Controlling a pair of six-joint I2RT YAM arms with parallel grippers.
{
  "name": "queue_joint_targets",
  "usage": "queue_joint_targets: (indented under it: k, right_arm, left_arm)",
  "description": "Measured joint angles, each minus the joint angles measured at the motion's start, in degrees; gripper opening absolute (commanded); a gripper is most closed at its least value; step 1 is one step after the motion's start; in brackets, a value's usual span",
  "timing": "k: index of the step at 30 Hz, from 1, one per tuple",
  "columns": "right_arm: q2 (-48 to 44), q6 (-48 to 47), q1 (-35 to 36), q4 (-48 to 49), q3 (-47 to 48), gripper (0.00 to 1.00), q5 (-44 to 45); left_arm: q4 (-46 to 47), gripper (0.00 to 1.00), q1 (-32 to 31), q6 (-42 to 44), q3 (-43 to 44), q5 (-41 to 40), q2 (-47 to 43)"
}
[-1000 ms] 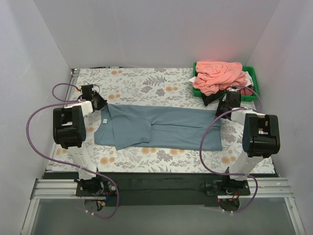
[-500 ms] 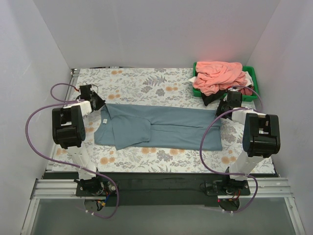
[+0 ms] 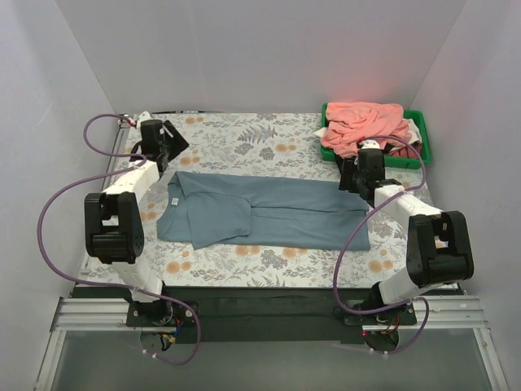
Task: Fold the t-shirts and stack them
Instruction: Fold the tshirt
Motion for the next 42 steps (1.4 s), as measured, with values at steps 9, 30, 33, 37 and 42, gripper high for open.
queue_joint_targets:
  k: [9,30,33,37,42]
  right_arm:
    - [2.2,0.1,5.8,-0.1,0.0,0.61,-5.6]
    - [6.0,3.7,5.5,1.7,-2.6,0.56,-19.4]
    - [6.0,4.6,5.7,2.9,-3.3,0.57,-20.5]
    - [4.9,5.3,7.4,4.0,-4.9,0.57,-20.8]
    - [2.3,7.4,12.3,4.2,-7.6,0.57,-21.1]
  left_arm:
    - [3.2,0.66,-8.9,-6.3,-7.3,8.5,0.0]
    - [4.3,0.67,-7.5,-6.0,-10.5,7.1,4.6]
    - [3.8,0.67,-7.2,-4.0,-4.3,5.9,9.3]
    - [3.0,0.67,-6.9,-1.4,5.8,5.4,16.8]
    - [2.5,0.68,-6.7,1.3,16.5,7.5,24.4]
